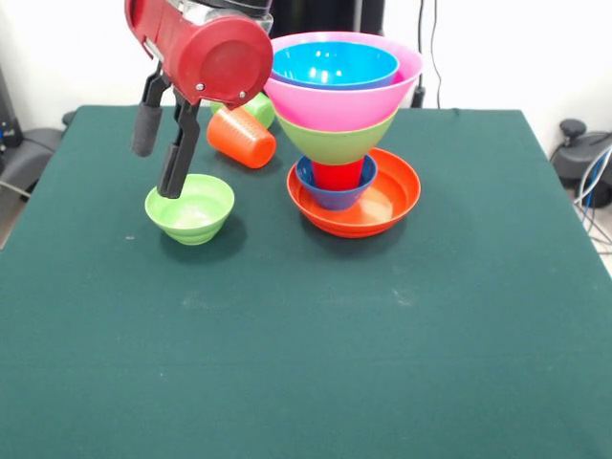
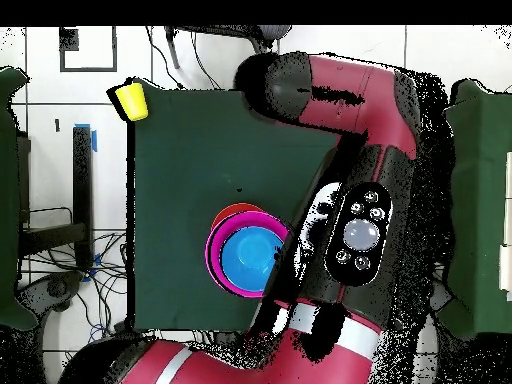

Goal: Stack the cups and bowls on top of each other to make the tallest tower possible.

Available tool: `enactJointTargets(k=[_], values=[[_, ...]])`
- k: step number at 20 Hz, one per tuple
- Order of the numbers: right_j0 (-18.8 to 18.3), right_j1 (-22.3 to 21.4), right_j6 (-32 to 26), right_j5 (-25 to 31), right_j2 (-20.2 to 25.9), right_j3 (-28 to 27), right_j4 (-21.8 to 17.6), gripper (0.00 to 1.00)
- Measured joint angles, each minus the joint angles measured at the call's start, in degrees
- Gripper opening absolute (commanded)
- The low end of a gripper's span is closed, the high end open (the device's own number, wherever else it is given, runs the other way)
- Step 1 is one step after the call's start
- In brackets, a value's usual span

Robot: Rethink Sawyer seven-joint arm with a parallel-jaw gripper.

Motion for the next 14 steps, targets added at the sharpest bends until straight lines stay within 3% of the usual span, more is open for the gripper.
enactJointTargets(k=[14], values=[[0.00, -1.05, 0.00, 10.99, 0.05, -2.31, -0.01, 1.00]])
